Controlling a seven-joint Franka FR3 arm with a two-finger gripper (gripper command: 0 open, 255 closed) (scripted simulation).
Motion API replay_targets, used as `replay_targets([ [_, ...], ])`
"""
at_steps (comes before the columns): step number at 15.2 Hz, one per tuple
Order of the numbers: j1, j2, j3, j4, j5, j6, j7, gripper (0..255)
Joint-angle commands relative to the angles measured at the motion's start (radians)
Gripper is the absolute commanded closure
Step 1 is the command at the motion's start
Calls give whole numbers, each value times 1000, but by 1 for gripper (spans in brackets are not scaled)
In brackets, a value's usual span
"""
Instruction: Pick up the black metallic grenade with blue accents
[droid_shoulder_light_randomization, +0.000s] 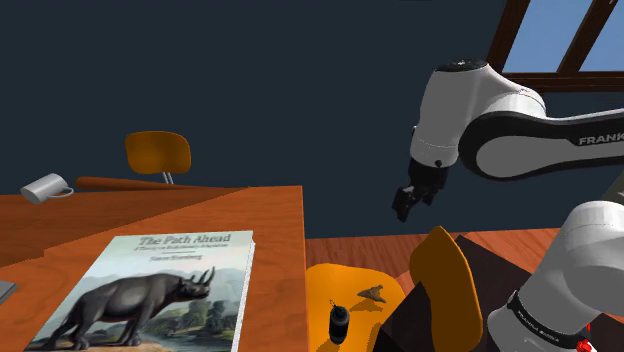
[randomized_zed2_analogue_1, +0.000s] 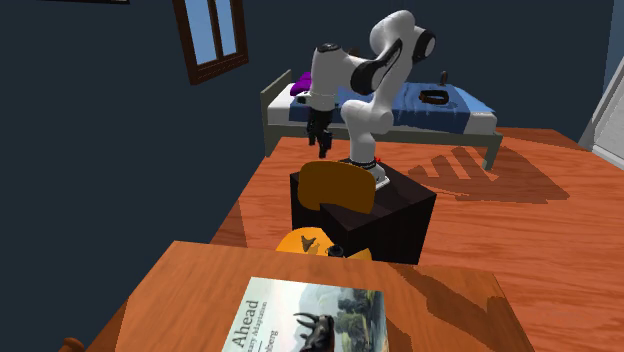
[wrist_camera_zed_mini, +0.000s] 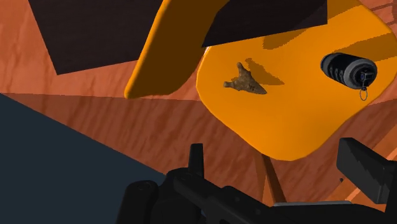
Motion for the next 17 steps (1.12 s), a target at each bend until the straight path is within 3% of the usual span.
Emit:
replay_targets([
  [1,11,41,36,-29,22,77,37,0],
  [7,22,225,158,-65,61,315,160,0],
  [11,-3,388,252,-54,39,477,265,0],
  [14,-51,528,334,-28,-37,592,378,0],
  [17,-124,687,414,16,-213,688,556,0],
])
